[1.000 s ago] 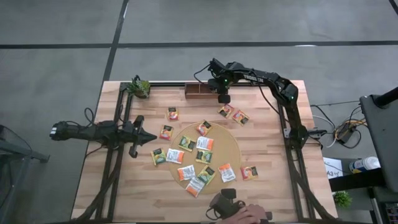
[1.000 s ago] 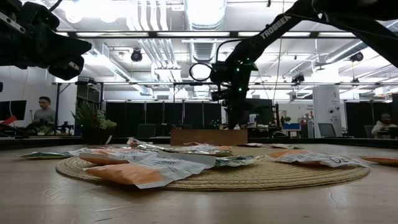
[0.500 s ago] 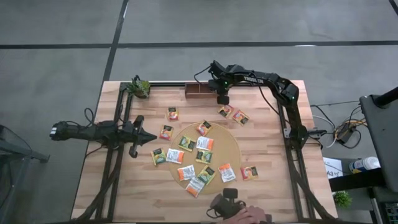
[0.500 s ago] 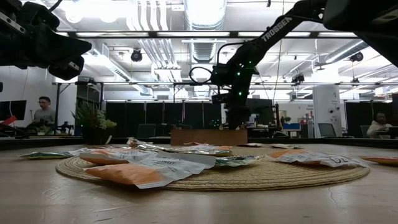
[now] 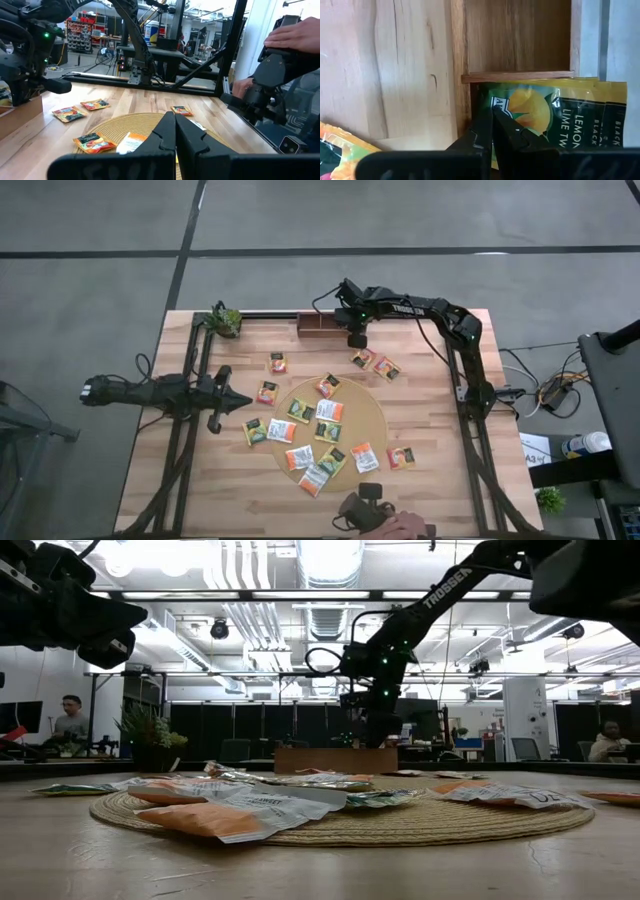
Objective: Pick & Place Tea
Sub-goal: Adjust the yellow tea bags in the right section of the wooden organizer
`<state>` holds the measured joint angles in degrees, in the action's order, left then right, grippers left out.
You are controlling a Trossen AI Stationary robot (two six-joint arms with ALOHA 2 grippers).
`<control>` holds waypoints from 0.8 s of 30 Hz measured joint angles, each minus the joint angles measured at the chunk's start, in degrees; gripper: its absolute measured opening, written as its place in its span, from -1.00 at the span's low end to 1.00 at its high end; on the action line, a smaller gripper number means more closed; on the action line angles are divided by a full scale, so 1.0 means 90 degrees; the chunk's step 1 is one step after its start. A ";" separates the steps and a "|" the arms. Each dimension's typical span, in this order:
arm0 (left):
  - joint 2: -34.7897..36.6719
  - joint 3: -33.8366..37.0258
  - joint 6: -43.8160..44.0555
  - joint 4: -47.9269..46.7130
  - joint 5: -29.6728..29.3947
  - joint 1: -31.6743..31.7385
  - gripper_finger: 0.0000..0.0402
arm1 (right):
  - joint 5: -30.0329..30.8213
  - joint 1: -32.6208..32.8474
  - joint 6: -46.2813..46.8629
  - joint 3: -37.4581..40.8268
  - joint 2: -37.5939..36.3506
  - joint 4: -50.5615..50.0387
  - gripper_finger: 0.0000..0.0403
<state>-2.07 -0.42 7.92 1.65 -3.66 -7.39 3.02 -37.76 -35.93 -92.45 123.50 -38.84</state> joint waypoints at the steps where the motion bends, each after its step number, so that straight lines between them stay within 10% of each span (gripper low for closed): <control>1: 0.0000 -0.0001 0.0000 0.0000 0.0000 0.0001 -1.00 | 0.0025 0.0000 0.0027 0.0027 0.0000 0.0058 -0.96; 24: -0.0002 0.0000 0.0001 0.0000 -0.0002 0.0000 -1.00 | 0.0355 -0.0002 -0.0090 -0.0130 0.0047 -0.0005 -0.96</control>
<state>-2.08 -0.42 7.93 1.65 -3.68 -7.39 6.21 -37.78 -36.73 -93.62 123.93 -38.88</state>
